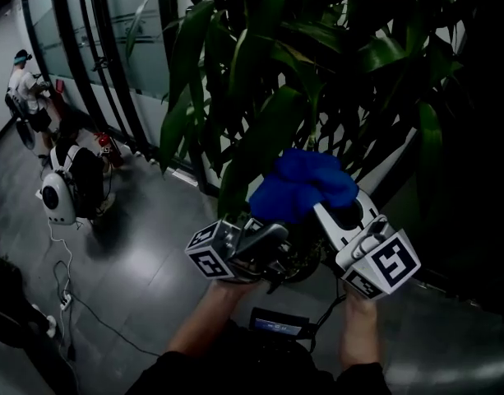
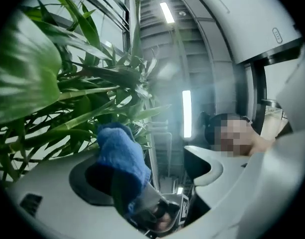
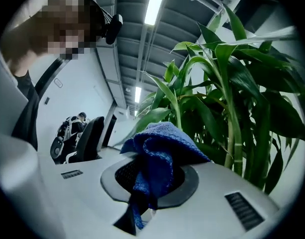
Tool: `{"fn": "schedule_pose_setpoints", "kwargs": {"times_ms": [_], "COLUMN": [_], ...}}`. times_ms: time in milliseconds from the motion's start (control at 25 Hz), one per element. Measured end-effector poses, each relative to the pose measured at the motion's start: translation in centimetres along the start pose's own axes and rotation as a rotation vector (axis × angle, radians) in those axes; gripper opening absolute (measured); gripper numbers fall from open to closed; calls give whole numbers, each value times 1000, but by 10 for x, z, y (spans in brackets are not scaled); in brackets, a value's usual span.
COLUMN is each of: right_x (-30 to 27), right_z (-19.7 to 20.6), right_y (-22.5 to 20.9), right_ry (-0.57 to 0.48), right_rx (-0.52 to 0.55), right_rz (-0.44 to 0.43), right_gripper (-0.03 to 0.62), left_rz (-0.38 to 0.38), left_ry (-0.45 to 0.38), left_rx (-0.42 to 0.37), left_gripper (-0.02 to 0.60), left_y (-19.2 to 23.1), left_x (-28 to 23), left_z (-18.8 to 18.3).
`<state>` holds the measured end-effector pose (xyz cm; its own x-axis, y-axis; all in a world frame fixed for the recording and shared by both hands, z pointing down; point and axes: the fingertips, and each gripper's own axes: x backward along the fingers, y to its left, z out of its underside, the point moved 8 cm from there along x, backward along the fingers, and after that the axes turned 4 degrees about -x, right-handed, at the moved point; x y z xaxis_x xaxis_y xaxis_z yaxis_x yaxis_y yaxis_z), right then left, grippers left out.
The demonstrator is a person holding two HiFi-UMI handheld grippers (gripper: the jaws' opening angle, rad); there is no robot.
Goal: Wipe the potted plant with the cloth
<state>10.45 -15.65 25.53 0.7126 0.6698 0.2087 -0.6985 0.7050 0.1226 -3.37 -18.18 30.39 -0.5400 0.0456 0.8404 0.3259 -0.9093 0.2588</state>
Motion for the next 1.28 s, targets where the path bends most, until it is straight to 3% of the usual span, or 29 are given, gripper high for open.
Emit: {"fn": "schedule_pose_setpoints", "kwargs": {"times_ms": [280, 640, 760, 880, 1000, 1120, 1280], "right_x": [34, 69, 88, 108, 108, 83, 30], "right_z": [38, 46, 28, -2, -38, -67, -69], "right_y": [16, 32, 25, 12, 7, 8, 0], "right_ry": [54, 64, -27, -194, -308, -300, -156], "right_rx": [-57, -53, -60, -64, -11, 110, 214], "right_rz": [30, -8, -2, -4, -4, -22, -13], "right_gripper": [74, 74, 74, 74, 74, 74, 74], "left_rz": [10, 6, -20, -48, -47, -11, 16], "left_ry": [-3, -42, -42, -42, -35, -27, -5], "left_rx": [62, 65, 77, 72, 70, 63, 31], "left_gripper": [425, 425, 425, 425, 425, 425, 430], "left_y": [2, 6, 9, 14, 13, 5, -2], "left_x": [6, 16, 21, 27, 26, 18, 8], "left_z": [6, 4, 6, 8, 10, 11, 10]}}
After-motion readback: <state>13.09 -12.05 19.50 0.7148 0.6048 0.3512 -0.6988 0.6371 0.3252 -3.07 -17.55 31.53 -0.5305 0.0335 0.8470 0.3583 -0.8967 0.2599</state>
